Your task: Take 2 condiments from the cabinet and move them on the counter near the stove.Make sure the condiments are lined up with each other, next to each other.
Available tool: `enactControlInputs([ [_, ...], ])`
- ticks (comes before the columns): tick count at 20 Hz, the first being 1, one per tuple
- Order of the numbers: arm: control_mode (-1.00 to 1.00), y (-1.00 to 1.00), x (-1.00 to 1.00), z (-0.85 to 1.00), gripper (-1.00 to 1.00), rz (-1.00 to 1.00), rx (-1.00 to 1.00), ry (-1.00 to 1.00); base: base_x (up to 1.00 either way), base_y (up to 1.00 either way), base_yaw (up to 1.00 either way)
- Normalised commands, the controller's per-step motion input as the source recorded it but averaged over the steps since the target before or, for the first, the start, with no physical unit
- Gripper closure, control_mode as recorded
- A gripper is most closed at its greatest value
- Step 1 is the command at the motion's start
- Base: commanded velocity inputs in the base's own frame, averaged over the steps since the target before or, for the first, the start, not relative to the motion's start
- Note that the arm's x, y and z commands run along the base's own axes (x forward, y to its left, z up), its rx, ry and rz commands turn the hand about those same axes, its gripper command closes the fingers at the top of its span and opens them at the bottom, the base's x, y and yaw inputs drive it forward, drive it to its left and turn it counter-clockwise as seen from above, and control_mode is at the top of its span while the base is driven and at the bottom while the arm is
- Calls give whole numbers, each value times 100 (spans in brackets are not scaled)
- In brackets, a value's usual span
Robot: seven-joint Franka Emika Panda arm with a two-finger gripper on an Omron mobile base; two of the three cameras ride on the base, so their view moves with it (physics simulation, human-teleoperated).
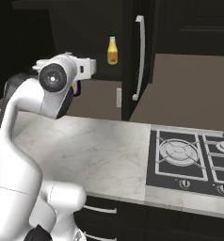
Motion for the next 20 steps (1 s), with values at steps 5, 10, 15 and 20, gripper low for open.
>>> enactControlInputs([
  [5, -100, -37, -63, -48, 100, 31, 0, 5, 0, 0, 0],
  [10, -100, -7, -60, -76, 100, 25, -11, 0, 0, 0, 0],
  [15, -100, -7, -40, -60, 100, 20, -12, 0, 0, 0, 0],
  [20, -100, -24, -26, -45, 100, 12, -6, 0, 0, 0, 0],
])
